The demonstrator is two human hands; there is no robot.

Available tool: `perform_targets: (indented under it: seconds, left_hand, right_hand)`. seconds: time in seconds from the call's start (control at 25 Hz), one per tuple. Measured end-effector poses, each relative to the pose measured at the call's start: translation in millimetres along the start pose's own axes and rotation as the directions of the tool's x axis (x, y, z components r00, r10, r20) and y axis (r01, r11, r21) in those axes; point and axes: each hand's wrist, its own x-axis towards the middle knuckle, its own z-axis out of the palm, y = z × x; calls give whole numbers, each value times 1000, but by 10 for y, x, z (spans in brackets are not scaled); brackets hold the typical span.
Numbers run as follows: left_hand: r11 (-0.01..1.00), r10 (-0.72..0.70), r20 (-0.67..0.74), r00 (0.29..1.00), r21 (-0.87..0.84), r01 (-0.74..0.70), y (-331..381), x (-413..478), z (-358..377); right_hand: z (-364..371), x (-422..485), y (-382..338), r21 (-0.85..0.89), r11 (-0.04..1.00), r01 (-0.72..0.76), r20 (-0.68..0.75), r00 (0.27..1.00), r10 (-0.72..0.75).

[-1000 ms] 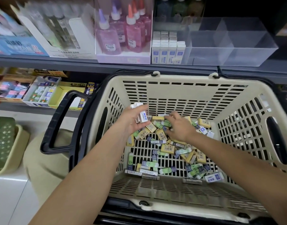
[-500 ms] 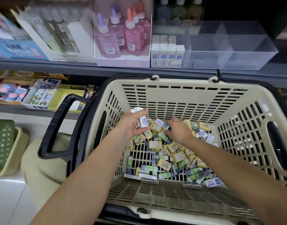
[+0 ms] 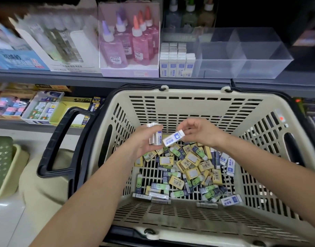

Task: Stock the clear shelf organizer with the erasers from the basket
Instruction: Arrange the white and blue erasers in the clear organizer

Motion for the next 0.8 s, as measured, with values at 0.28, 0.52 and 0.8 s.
perform_targets:
  seconds: [0.28, 0.52, 0.8]
  left_hand:
    - [996, -90, 349, 933, 35, 82, -72, -153, 182]
    - [994, -91, 255, 963, -37, 104, -85, -38, 465]
    - [987, -100, 153, 983, -110, 118, -122, 70, 294]
  right_hand:
    - [47, -233, -174, 1, 995, 104, 12, 994, -104]
    - [-496, -277, 351, -130, 928, -349, -339, 895, 290]
    - [-363, -211, 843, -592, 633, -499, -262, 862, 434]
